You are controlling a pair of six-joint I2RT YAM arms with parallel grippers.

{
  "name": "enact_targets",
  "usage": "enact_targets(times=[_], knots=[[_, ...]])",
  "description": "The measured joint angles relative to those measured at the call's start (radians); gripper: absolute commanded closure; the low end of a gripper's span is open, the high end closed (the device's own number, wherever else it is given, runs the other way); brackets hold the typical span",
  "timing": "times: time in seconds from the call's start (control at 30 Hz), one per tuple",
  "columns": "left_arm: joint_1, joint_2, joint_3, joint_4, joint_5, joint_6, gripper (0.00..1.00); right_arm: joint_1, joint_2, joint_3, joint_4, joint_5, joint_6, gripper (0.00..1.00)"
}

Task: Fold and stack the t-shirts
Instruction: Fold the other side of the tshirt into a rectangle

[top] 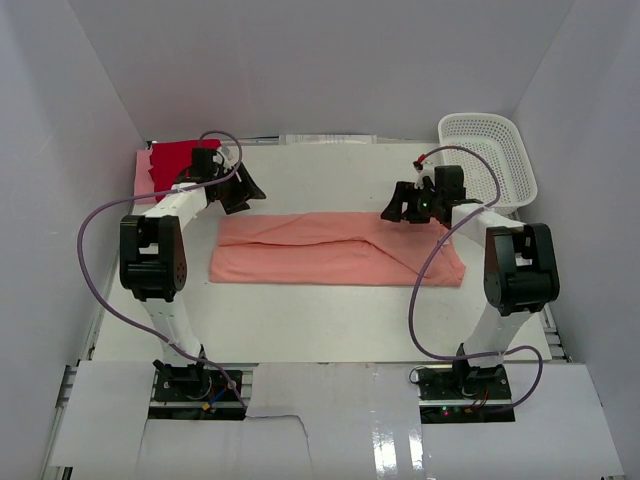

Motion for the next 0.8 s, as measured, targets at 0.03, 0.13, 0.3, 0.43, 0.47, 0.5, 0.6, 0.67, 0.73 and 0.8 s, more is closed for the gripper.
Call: enact_targets(times=[0.03, 0.13, 0.3, 0.43, 0.47, 0.5, 0.6, 0.67, 0.73, 0.8], knots=[[-0.002, 0.005, 0.000, 0.000, 0.010, 0.001, 0.29, 0.000, 0.019, 0.006, 0.012, -0.012, 0.003, 0.26], [-0.004, 0.009, 0.000, 0.002, 0.027, 0.007, 0.29, 0.000, 0.072, 0.031, 0.026, -0.036, 0.012, 0.29], [-0.004, 0.008, -0.007, 0.008, 0.039, 0.018, 0.29, 0.000, 0.134, 0.055, 0.024, -0.060, 0.027, 0.39], [-0.004, 0.008, -0.010, 0.007, 0.040, 0.023, 0.30, 0.000, 0.140, 0.055, 0.022, -0.078, 0.037, 0.42], [-0.004, 0.008, -0.010, 0.008, 0.040, 0.023, 0.30, 0.000, 0.139, 0.053, 0.024, -0.082, 0.038, 0.42], [-0.004, 0.008, -0.010, 0.008, 0.040, 0.023, 0.30, 0.000, 0.137, 0.048, 0.024, -0.085, 0.039, 0.42], [-0.005, 0.007, -0.010, 0.008, 0.040, 0.023, 0.30, 0.000, 0.120, 0.016, 0.018, -0.088, 0.040, 0.39], [-0.005, 0.007, -0.010, 0.008, 0.039, 0.023, 0.30, 0.000, 0.106, 0.003, 0.003, -0.087, 0.038, 0.39], [-0.005, 0.007, -0.010, 0.008, 0.039, 0.023, 0.30, 0.000, 0.090, 0.000, -0.010, -0.084, 0.034, 0.40], [-0.005, 0.007, -0.010, 0.008, 0.039, 0.023, 0.30, 0.001, 0.073, 0.000, -0.024, -0.079, 0.025, 0.44]])
